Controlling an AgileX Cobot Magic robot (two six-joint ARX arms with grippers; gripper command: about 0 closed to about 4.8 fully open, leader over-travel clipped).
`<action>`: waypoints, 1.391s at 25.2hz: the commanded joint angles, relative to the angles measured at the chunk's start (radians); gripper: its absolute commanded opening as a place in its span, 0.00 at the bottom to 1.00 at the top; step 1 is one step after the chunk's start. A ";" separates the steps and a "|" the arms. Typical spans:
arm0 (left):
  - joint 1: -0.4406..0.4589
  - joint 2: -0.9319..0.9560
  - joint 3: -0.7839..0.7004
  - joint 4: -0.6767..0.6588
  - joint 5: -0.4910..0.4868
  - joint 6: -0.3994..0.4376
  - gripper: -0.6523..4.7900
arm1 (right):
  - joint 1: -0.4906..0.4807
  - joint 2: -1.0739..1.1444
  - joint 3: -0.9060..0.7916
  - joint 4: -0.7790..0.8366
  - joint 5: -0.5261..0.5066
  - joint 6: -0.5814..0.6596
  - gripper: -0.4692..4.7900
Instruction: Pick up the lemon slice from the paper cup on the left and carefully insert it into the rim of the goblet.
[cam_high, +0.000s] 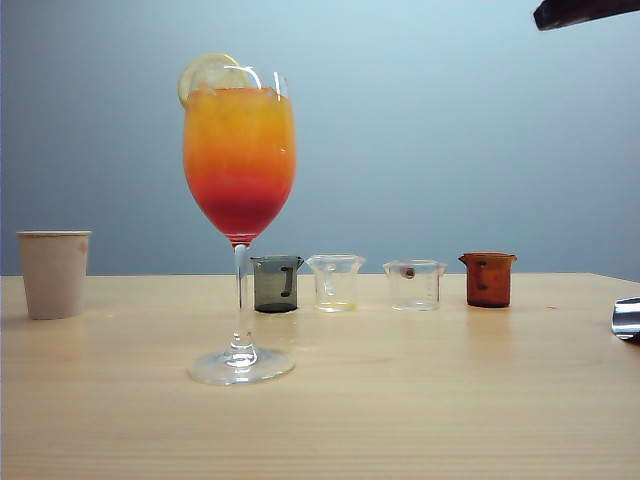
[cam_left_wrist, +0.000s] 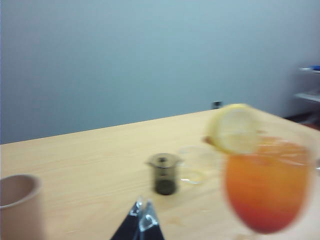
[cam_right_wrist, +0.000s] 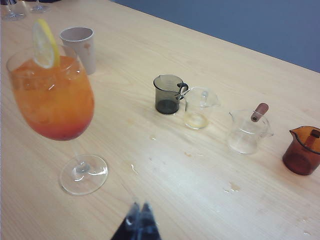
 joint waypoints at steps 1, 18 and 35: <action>0.158 0.000 -0.010 0.015 0.106 -0.005 0.11 | 0.000 0.000 0.003 0.016 0.000 -0.002 0.08; 0.360 0.000 -0.100 0.040 -0.001 -0.027 0.11 | 0.000 0.000 0.003 0.016 0.000 -0.002 0.08; 0.383 0.000 -0.100 -0.015 -0.042 -0.026 0.20 | 0.000 -0.001 0.003 0.016 0.000 -0.002 0.08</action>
